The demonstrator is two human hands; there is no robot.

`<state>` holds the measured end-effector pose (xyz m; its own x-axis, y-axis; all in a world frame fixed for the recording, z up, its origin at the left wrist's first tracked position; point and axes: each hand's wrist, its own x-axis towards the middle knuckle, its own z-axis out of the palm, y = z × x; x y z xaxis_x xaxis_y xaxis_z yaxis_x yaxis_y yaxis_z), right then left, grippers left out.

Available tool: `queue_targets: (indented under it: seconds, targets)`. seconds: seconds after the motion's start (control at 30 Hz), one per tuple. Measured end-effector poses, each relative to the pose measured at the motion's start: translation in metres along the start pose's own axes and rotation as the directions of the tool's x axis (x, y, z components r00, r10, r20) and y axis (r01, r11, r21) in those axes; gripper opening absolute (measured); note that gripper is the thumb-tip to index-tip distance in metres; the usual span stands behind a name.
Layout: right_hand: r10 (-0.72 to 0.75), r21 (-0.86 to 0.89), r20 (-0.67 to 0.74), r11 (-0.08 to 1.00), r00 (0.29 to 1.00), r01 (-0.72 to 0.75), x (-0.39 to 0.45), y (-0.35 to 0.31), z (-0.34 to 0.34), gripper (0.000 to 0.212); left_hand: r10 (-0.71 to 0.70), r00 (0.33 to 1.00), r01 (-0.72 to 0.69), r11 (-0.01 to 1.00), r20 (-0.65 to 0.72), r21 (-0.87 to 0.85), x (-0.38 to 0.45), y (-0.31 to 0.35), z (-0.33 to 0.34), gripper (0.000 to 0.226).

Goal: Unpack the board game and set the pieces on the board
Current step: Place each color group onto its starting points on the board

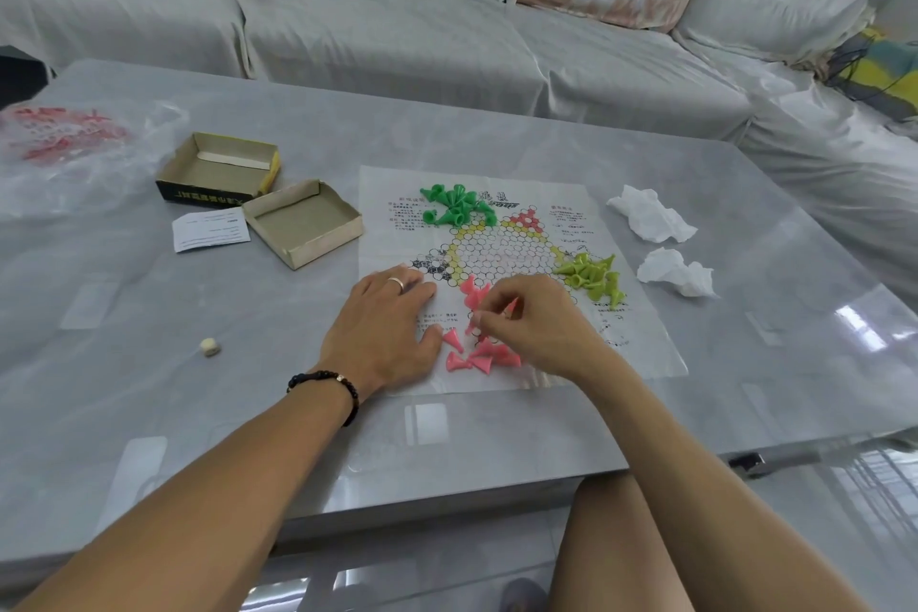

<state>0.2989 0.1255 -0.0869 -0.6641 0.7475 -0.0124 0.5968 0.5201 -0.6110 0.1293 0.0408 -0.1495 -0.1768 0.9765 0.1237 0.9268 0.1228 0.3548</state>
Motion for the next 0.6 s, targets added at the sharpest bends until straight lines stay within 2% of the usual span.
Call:
queue_targets:
  seconds: [0.1, 0.17, 0.33, 0.4, 0.53, 0.6]
  targets:
    - [0.081, 0.158, -0.080, 0.985, 0.994, -0.068, -0.001, 0.002, -0.009, 0.011, 0.001, 1.000, -0.001, 1.000, 0.008, 0.009, 0.000, -0.001, 0.001, 0.057]
    - [0.138, 0.256, -0.072, 0.960, 0.988, -0.115, -0.003, 0.003, -0.014, 0.007, 0.003, 1.000, -0.003, 1.000, 0.013, 0.011, 0.000, -0.001, 0.001, 0.056]
    - [0.218, 0.341, -0.114, 0.925, 0.969, -0.168, -0.007, 0.010, -0.022, 0.007, 0.006, 1.000, -0.005, 1.000, 0.014, -0.010, 0.000, -0.001, 0.000, 0.062]
    - [0.212, 0.268, -0.148, 0.949, 0.966, -0.167, -0.008, 0.015, -0.022, 0.009, 0.006, 1.000, -0.006, 1.000, 0.007, -0.010, 0.000, -0.001, 0.001, 0.062]
    - [0.116, -0.038, -0.133, 0.992, 0.984, -0.122, -0.007, 0.018, -0.023, 0.019, 0.007, 1.000, -0.007, 1.000, 0.003, -0.005, 0.000, -0.002, 0.001, 0.063]
    - [0.118, -0.056, -0.094, 0.991, 0.989, -0.123, -0.007, 0.015, -0.023, 0.022, 0.005, 1.000, -0.005, 1.000, 0.002, -0.011, 0.000, -0.001, 0.001, 0.063]
